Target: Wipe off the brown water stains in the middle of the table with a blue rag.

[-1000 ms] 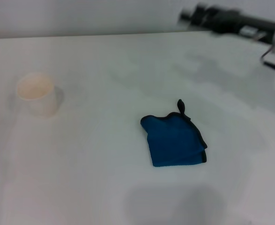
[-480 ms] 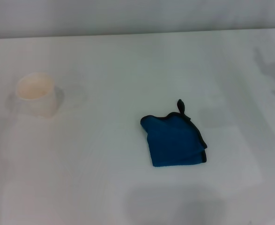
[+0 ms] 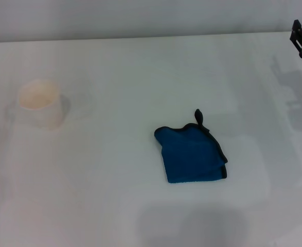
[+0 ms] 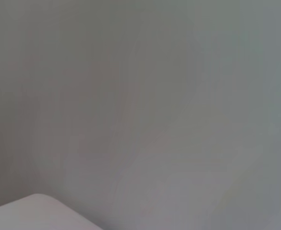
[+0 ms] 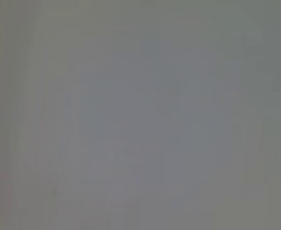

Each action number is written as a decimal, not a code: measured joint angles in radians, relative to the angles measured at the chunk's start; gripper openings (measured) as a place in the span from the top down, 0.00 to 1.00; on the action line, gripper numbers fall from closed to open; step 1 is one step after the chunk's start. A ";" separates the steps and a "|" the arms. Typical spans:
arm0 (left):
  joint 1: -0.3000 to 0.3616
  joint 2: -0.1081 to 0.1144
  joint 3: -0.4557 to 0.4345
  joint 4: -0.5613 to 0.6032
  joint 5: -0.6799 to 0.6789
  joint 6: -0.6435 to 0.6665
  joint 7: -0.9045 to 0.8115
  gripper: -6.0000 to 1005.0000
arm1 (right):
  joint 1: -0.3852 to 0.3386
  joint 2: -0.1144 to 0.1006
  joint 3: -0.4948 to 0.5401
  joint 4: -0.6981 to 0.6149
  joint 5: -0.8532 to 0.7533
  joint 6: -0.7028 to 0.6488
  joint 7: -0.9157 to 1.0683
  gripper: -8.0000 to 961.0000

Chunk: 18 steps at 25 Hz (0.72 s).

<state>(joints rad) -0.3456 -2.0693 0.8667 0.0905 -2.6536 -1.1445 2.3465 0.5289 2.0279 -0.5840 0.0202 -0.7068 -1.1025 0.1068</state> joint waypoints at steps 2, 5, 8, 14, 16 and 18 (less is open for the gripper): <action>0.001 0.000 0.000 0.001 0.000 0.000 0.001 0.14 | 0.001 0.000 0.001 0.002 -0.001 0.001 0.011 0.18; 0.002 0.000 0.003 0.004 0.004 0.001 0.003 0.14 | 0.002 0.000 0.003 0.009 0.000 0.003 0.026 0.18; -0.002 -0.002 0.006 0.007 0.006 0.024 0.023 0.14 | 0.007 0.000 0.003 0.015 0.002 0.024 0.032 0.18; -0.011 -0.005 0.008 0.007 0.007 0.051 0.040 0.14 | 0.026 0.000 0.004 0.016 0.008 0.088 0.036 0.18; -0.015 -0.005 0.008 0.007 0.008 0.052 0.044 0.14 | 0.031 0.000 0.004 0.016 0.008 0.094 0.037 0.18; -0.019 -0.005 0.008 0.006 0.009 0.052 0.044 0.14 | 0.037 0.000 0.004 0.016 0.008 0.100 0.038 0.18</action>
<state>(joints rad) -0.3644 -2.0739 0.8744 0.0970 -2.6448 -1.0926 2.3906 0.5655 2.0279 -0.5798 0.0360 -0.6983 -1.0025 0.1448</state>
